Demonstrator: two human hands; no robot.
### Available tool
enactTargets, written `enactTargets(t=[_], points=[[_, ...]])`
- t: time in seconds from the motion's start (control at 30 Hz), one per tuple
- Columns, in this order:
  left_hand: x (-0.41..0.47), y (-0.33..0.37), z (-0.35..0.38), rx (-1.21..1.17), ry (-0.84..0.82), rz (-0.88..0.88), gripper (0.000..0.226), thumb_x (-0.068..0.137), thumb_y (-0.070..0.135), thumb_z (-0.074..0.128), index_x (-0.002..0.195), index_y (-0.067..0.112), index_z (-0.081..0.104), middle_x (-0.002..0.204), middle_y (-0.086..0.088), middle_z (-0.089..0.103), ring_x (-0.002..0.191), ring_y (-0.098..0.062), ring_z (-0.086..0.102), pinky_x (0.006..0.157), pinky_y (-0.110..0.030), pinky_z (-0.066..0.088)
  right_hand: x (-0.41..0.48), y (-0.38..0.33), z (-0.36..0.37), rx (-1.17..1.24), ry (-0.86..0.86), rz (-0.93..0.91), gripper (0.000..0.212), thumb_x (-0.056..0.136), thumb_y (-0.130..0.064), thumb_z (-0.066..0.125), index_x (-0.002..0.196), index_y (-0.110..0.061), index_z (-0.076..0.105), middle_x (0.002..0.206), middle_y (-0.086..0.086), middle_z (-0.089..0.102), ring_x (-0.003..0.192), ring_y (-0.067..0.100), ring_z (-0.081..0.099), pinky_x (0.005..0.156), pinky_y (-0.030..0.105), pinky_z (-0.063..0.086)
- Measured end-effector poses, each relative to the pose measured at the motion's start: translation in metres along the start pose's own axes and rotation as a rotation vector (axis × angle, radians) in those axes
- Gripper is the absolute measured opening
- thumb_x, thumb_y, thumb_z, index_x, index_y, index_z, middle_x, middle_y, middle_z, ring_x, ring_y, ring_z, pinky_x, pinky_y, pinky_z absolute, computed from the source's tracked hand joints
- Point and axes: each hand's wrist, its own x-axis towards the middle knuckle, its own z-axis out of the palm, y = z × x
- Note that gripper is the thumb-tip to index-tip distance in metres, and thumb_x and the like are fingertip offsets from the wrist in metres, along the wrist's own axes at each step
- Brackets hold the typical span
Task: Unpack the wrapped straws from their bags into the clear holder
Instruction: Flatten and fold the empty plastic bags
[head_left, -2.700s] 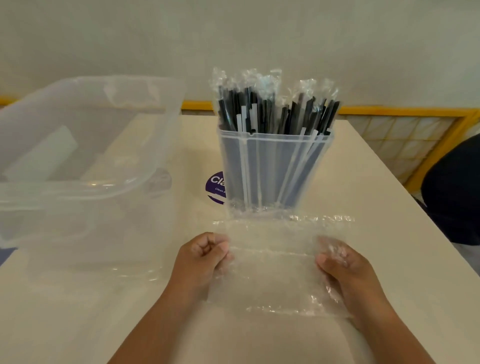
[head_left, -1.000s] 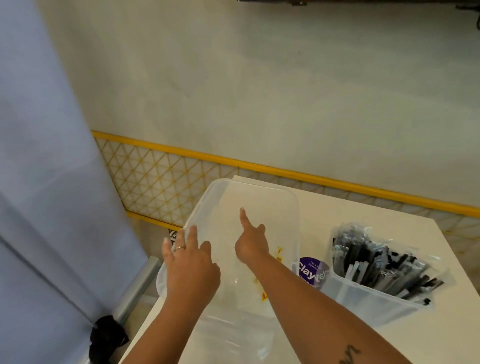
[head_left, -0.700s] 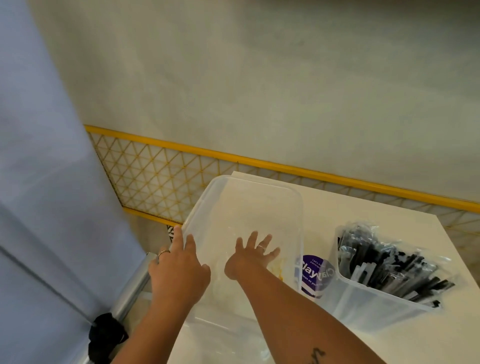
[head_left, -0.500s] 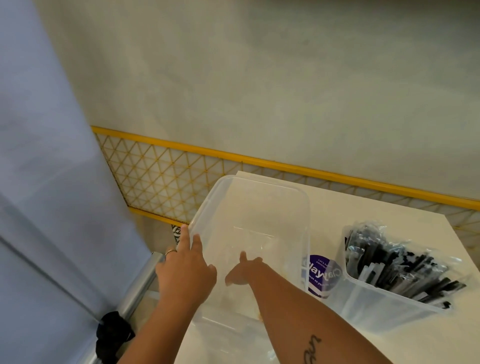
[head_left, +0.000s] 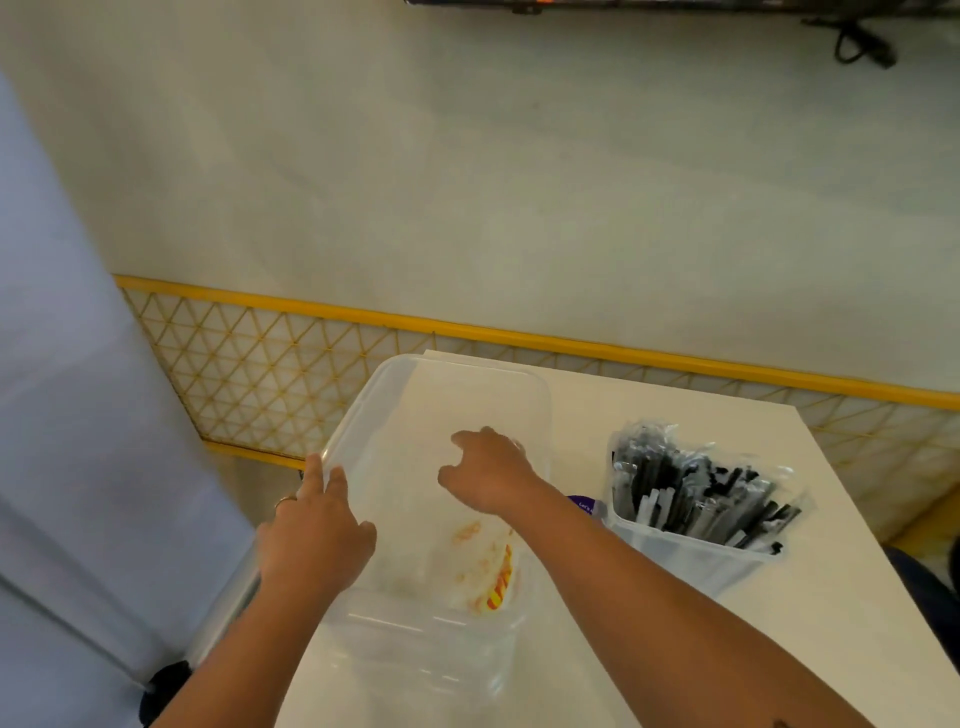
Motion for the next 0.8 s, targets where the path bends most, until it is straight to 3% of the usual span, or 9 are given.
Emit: enactTargets(t=[0.13,0.27,0.37,0.43,0.5,0.63,0.8], points=[[-0.002,0.005,-0.003,0.07,0.026,0.03,0.069,0.09,0.047,0.041,0.149,0.023,0.014,0.159,0.0,-0.005,0.141,-0.031,0.019,0.108,-0.044,0.031,-0.042,0.032,-0.032,-0.149,0.256,-0.037,0.045,0.092,-0.033,0.04,0.133,-0.016,0.047,0.136,0.008,0.049,0.133,0.026,0.034,0.116,0.043,0.002],[-0.012,0.034,-0.008,0.081,0.079,0.146,0.064,0.093,0.053,0.034,0.148,0.026,0.017,0.159,0.001,-0.003,0.145,-0.029,0.006,0.114,-0.05,0.018,-0.074,0.071,-0.052,-0.247,0.409,0.031,0.044,0.094,-0.036,0.037,0.13,-0.016,0.051,0.135,0.006,0.05,0.137,0.025,0.03,0.116,0.045,-0.005],[-0.025,0.073,-0.01,0.007,0.076,0.284,0.06,0.094,0.054,0.031,0.147,0.027,0.021,0.159,0.002,0.003,0.146,-0.027,0.007,0.113,-0.052,0.017,-0.093,0.102,-0.06,-0.388,0.46,0.081,0.046,0.095,-0.041,0.032,0.133,-0.02,0.046,0.148,0.007,0.034,0.143,0.025,0.015,0.114,0.052,-0.004],[-0.036,0.1,-0.009,-0.043,0.06,0.382,0.059,0.095,0.053,0.031,0.147,0.027,0.023,0.159,0.002,0.005,0.146,-0.026,0.007,0.114,-0.051,0.015,-0.105,0.122,-0.061,-0.418,0.452,0.123,0.051,0.096,-0.047,0.028,0.143,-0.027,0.03,0.156,0.004,0.016,0.145,0.026,0.003,0.112,0.056,-0.004],[-0.048,0.126,-0.004,-0.062,0.043,0.498,0.059,0.095,0.052,0.031,0.148,0.027,0.022,0.159,0.002,0.005,0.146,-0.024,0.005,0.115,-0.047,0.013,-0.116,0.142,-0.061,-0.388,0.436,0.175,0.055,0.096,-0.05,0.024,0.147,-0.031,0.015,0.159,0.002,0.002,0.145,0.029,-0.005,0.112,0.058,-0.003],[-0.062,0.164,0.009,-0.068,-0.002,0.705,0.058,0.096,0.042,0.036,0.149,0.025,0.018,0.159,0.002,0.006,0.146,-0.02,0.002,0.117,-0.038,0.011,-0.132,0.175,-0.059,-0.274,0.467,0.264,0.059,0.097,-0.052,0.021,0.149,-0.032,0.001,0.158,0.005,-0.009,0.144,0.034,-0.008,0.113,0.055,0.0],[-0.065,0.184,0.023,0.041,-0.09,0.716,0.059,0.096,0.038,0.038,0.149,0.03,0.014,0.158,0.001,0.011,0.146,-0.021,0.006,0.116,-0.049,0.003,-0.141,0.21,-0.052,0.036,0.5,0.365,0.072,0.096,-0.051,0.027,0.149,-0.016,-0.007,0.156,0.017,-0.003,0.144,0.035,0.007,0.114,0.044,0.015]])
